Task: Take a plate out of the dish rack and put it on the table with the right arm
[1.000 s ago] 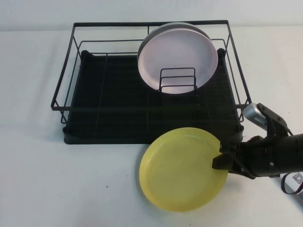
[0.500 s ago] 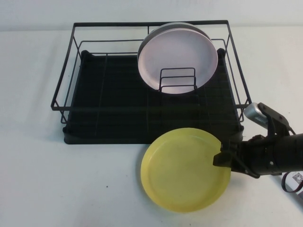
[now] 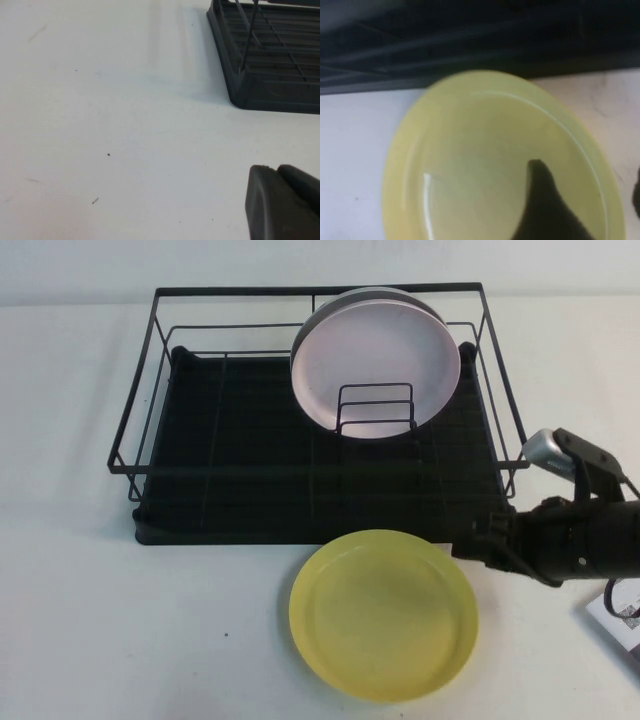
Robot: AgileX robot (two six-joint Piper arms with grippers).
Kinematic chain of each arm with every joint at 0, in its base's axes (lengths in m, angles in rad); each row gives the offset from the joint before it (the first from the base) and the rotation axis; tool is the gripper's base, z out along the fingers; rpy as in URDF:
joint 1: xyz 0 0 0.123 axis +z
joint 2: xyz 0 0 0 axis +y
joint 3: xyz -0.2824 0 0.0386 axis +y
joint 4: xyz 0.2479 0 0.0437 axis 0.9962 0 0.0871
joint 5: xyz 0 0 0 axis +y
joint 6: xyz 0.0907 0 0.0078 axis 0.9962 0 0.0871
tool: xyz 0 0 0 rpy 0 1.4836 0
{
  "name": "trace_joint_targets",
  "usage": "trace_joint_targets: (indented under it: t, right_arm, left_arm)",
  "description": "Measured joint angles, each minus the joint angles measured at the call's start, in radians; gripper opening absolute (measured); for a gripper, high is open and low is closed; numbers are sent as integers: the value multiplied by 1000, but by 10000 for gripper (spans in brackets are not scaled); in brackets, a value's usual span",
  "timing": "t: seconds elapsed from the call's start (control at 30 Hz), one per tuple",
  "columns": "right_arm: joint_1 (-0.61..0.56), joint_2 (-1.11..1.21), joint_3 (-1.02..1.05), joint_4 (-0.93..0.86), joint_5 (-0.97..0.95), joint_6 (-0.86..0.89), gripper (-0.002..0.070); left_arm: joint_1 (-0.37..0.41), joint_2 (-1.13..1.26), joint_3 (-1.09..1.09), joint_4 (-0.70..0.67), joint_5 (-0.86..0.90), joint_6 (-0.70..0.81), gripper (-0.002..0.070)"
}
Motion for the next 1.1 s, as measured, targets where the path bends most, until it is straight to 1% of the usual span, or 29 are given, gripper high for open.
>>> trace_joint_targets:
  t: [0.1,0.27,0.37,0.57,0.7,0.77,0.9,1.1]
  right_arm:
    - [-1,-81,-13,-54,2,0,269]
    - [-5,-270,-15,-195,38,8,60]
    - [-5,-391,-15,-283,78,50,8]
    - [-5,-613,24,-464,155,163,-13]
    - [-5,-730,90,-513,195,187,-15]
    - [-5,-797,116,-521,250,193,-15]
    - [-5,-875,126,-561,354,195,-17]
    - [-5,-919,127,-645,361,201,-18]
  left_arm:
    - [0,0,0,0,0,0,-4]
    - [0,0,0,0,0,0,-4]
    - [0,0,0,0,0,0,-4]
    - [0,0,0,0,0,0,-4]
    - [0,0,0,0,0,0,-4]
    - [0,0,0,0,0,0,-4]
    - [0,0,0,0,0,0,-4]
    - [0,0,0,0,0,0,-4]
